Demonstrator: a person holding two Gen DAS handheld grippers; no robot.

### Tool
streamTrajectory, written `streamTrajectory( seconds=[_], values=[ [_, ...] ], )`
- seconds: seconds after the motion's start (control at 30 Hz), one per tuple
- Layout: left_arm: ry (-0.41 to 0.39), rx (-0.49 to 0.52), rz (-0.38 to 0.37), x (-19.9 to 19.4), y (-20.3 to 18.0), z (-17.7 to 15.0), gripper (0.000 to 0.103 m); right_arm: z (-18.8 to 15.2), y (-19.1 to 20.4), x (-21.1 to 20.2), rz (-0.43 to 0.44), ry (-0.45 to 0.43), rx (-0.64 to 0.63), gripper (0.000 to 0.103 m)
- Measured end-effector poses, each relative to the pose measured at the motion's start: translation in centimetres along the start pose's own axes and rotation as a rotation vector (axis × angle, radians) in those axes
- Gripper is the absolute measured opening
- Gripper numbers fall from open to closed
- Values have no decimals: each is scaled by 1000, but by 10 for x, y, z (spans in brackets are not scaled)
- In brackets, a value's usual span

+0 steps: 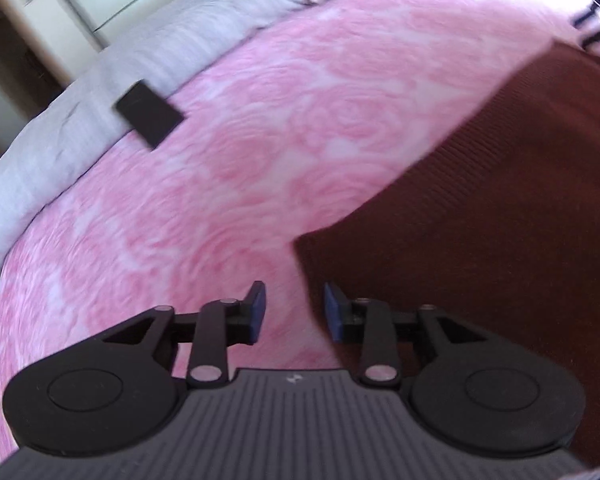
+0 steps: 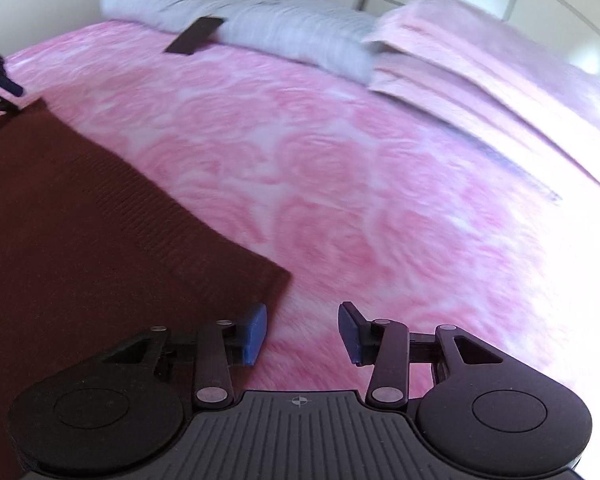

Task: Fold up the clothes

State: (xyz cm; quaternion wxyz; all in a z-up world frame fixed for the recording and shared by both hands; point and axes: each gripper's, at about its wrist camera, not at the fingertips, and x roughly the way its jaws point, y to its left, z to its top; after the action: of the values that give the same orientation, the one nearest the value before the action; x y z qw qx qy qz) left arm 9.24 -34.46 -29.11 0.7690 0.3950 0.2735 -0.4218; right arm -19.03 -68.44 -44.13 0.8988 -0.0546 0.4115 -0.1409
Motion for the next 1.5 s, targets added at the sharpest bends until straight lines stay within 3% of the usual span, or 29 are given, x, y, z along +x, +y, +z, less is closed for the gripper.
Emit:
streamTrajectory(
  seconds=[0.17,0.33,0.47,0.57,0.7,0.83,0.9,1.0,1.07,1.2,1.33,1.37,1.4,1.43,1.47,1.5],
  values=[
    [-67,-40,26,-56,4,-23,30,-13,26,-62,8,-91,2,44],
    [-142,-36,-8,-120,-20,-60,32,-46,73,-120,111,-148,-13,45],
    [-180,53,-73,-149,-64,-96,36,-79,117,-145,133,-151,-105,45],
    [-163,110,-98,-145,-93,-115,36,-97,130,-131,175,-124,-69,45],
    [-83,239,-12,-126,-115,-136,36,-122,121,-126,111,-50,-12,45],
    [-95,298,67,-135,-117,-142,36,-132,114,-140,-25,-1,-41,45],
    [-147,360,102,-147,-125,-144,38,-134,130,-146,-54,-21,-162,45],
    [-226,482,129,-153,-147,-144,62,-133,162,-146,-72,-59,-357,49],
    [-241,559,133,-147,-162,-143,63,-130,184,-139,-70,-82,-460,59],
    [-240,689,168,-123,-185,-139,63,-121,215,-109,-92,-101,-648,59],
    [-209,753,229,-97,-189,-133,55,-116,228,-82,-135,-114,-776,58],
    [-200,762,236,-91,-188,-132,52,-115,229,-76,-153,-116,-800,58],
    [-184,776,248,-86,-188,-131,39,-116,228,-71,-164,-104,-820,48],
    [-167,792,253,-82,-187,-131,19,-116,227,-66,-174,-92,-840,24],
    [-152,807,253,-79,-186,-131,15,-117,225,-61,-185,-79,-860,8],
    [-137,823,254,-76,-186,-131,14,-119,221,-57,-179,-74,-864,8]
  ],
)
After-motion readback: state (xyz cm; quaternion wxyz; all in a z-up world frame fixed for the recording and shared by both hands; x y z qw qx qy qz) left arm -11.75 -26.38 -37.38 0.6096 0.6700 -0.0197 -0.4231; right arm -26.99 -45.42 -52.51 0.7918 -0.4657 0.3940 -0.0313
